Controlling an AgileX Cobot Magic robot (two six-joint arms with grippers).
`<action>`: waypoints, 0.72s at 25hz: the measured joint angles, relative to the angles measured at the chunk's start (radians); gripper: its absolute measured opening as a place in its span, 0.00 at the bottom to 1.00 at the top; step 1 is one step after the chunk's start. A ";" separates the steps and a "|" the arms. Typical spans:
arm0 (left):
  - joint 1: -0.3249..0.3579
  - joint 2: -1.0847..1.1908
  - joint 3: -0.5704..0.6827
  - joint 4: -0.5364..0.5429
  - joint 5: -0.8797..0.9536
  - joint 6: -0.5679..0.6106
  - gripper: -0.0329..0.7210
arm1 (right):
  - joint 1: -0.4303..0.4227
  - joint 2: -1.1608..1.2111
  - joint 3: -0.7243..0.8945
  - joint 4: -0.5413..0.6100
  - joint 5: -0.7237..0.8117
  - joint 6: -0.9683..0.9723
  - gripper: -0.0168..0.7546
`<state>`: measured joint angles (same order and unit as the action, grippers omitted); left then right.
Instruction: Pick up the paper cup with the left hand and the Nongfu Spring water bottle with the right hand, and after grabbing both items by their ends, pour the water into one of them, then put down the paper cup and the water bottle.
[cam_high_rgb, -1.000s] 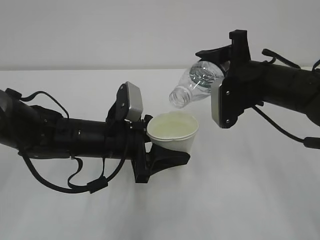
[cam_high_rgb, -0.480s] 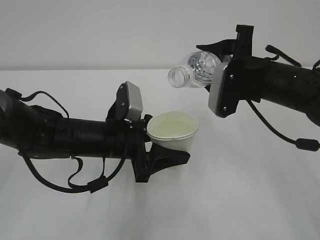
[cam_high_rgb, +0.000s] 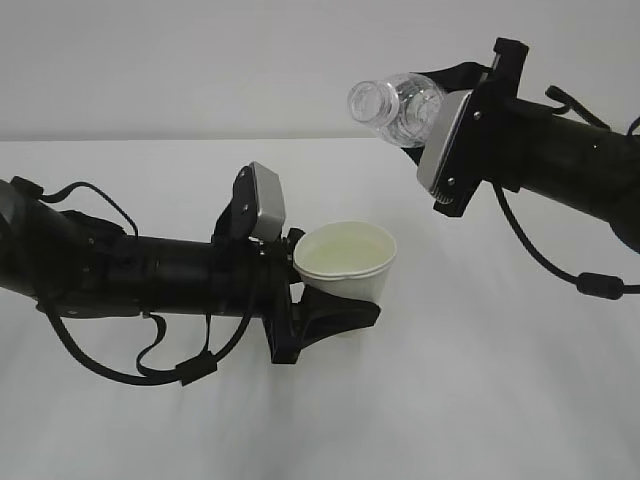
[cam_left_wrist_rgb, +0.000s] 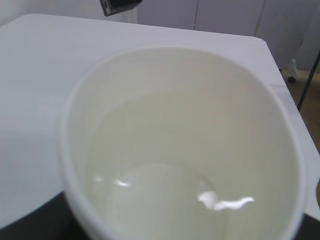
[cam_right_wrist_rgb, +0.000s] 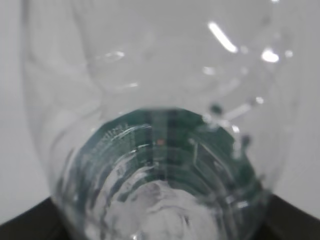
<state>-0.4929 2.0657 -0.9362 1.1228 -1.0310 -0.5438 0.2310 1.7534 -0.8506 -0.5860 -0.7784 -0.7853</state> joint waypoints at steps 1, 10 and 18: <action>0.000 0.000 0.000 -0.002 0.000 0.000 0.65 | 0.000 0.000 0.000 0.009 -0.001 0.007 0.63; 0.000 0.000 0.000 -0.026 0.000 0.000 0.65 | 0.000 0.000 0.000 0.111 -0.001 0.120 0.63; 0.000 0.000 0.000 -0.048 0.000 0.000 0.65 | 0.000 0.000 0.000 0.188 -0.001 0.210 0.63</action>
<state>-0.4929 2.0657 -0.9362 1.0750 -1.0310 -0.5438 0.2310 1.7534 -0.8506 -0.3980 -0.7794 -0.5749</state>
